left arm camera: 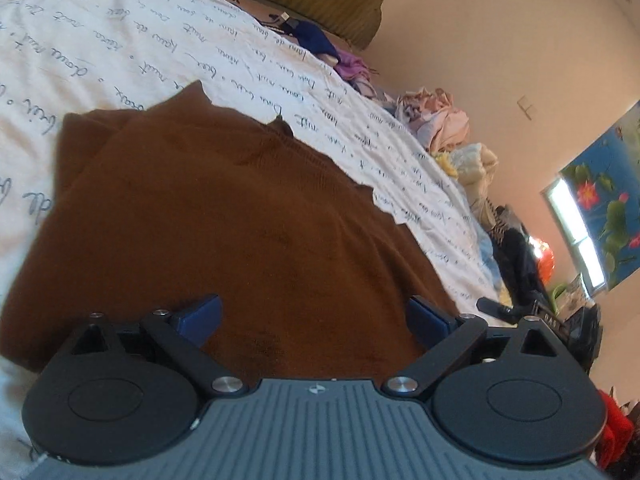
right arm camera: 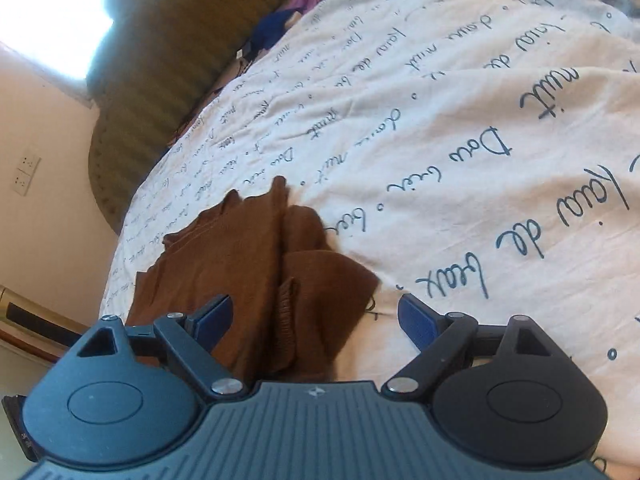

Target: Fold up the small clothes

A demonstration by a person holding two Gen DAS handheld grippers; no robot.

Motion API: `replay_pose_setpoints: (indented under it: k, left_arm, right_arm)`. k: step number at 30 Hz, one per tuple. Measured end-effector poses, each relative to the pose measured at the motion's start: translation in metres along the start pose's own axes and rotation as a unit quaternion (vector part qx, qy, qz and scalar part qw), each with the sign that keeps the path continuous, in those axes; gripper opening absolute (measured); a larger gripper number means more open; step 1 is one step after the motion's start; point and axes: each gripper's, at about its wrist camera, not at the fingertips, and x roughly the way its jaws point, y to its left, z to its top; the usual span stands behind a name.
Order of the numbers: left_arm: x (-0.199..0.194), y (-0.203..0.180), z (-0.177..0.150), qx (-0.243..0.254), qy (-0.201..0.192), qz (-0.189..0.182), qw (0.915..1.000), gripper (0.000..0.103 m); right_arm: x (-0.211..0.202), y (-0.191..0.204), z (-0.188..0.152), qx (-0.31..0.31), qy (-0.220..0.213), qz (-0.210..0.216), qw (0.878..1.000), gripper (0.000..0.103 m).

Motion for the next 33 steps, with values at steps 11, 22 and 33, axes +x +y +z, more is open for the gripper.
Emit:
replay_pose_setpoints:
  k: [11,22,33]
  left_arm:
    - [0.019,-0.058,-0.021,0.024,0.014,-0.083,0.9962,0.099]
    - [0.127,-0.174,-0.09,0.212,0.049,0.065,0.9738,0.097]
    - [0.015,-0.096,-0.034,0.23,-0.082,0.195,0.9501,0.103]
  right_arm:
    - [0.03,0.016,0.03,-0.04,0.024,0.085,0.995,0.015]
    - [0.036,0.028,0.038,-0.164,0.026,-0.04,0.985,0.013]
    - [0.001,0.121,-0.022,-0.269,-0.081,-0.052,0.958,0.1]
